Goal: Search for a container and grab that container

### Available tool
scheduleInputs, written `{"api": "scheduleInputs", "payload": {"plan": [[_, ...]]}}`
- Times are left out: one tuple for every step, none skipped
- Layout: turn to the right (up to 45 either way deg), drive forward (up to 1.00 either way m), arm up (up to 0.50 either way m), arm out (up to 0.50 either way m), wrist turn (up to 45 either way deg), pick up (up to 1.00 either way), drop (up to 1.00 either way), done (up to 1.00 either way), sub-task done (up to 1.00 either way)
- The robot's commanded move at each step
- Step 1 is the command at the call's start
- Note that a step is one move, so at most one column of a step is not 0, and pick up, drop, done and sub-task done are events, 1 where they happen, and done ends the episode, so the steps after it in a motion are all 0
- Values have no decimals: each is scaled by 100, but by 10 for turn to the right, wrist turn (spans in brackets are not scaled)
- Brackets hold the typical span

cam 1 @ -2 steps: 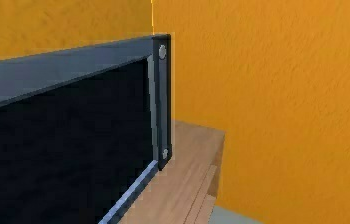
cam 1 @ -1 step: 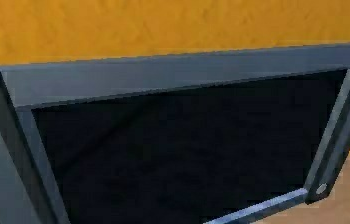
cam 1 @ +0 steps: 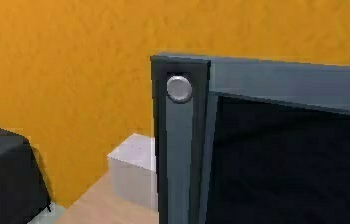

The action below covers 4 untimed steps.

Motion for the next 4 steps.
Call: {"api": "scheduleInputs", "payload": {"plan": [[-450, 0, 0, 0, 0, 0, 0, 0, 0], [-300, 0, 0, 0, 0, 0, 0, 0, 0], [0, 30, 0, 0, 0, 0, 0, 0, 0], [0, 0, 50, 0, 0, 0, 0, 0, 0]]}}
